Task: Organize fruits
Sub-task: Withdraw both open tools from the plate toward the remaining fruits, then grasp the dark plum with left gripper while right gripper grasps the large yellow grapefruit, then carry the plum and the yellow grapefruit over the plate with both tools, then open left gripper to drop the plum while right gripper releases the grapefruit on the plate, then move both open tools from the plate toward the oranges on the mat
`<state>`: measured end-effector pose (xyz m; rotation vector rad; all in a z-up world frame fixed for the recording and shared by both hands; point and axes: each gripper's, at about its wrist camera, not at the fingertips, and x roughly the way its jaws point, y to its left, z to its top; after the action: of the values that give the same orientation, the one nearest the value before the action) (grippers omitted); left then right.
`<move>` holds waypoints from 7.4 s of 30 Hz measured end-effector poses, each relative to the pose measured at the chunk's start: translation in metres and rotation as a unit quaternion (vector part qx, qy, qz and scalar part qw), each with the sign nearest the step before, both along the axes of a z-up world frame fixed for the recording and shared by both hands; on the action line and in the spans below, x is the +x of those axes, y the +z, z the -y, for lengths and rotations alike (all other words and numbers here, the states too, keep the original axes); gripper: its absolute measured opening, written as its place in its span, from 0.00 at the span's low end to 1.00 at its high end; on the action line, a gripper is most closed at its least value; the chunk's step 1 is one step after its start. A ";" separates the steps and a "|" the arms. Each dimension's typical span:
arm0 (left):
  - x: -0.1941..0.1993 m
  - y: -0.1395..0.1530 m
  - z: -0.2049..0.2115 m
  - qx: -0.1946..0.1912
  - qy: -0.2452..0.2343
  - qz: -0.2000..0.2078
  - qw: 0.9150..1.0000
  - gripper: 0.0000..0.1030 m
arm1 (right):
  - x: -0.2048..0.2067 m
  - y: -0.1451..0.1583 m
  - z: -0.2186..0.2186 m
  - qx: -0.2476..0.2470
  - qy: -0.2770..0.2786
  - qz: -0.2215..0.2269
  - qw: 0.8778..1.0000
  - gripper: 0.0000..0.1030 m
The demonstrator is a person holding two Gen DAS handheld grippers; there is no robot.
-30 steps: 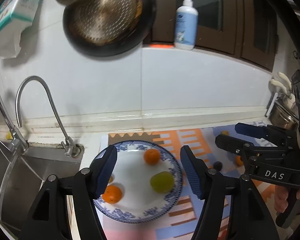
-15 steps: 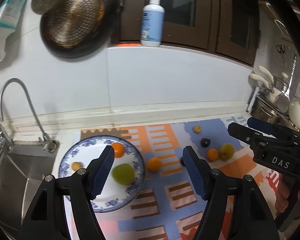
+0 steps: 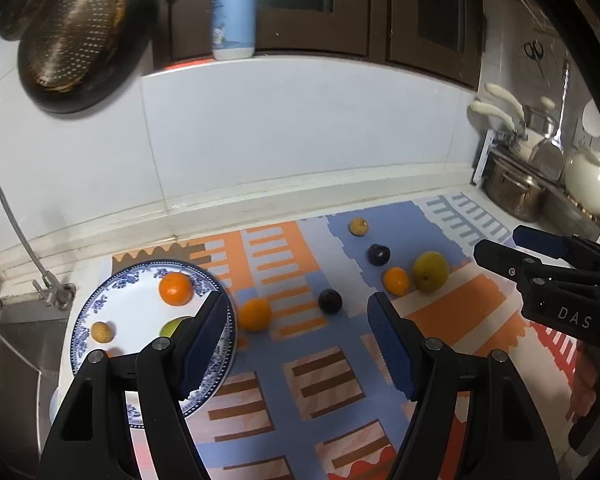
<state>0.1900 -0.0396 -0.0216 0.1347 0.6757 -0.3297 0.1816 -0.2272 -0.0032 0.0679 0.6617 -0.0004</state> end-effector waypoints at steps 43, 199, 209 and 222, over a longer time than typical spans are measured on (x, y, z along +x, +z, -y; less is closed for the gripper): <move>0.088 -0.107 0.066 0.080 -0.064 -0.101 0.990 0.47 | 0.089 -0.102 0.046 -0.037 0.060 -0.108 0.992 0.66; 0.005 0.029 -0.119 0.022 0.105 0.002 0.994 0.65 | 0.053 0.010 -0.142 0.002 0.223 -0.017 0.975 0.65; -0.015 0.038 -0.089 -0.004 0.079 0.021 0.997 0.71 | 0.023 0.029 -0.100 -0.009 0.166 0.024 0.986 0.70; -0.017 0.012 -0.050 0.001 0.040 0.025 0.999 0.72 | 0.007 0.021 -0.054 -0.024 0.098 0.024 0.995 0.70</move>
<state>0.1727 0.0102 -0.0098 0.1166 0.6309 -0.2474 0.1885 -0.1732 0.0182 -0.0434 0.6170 0.1731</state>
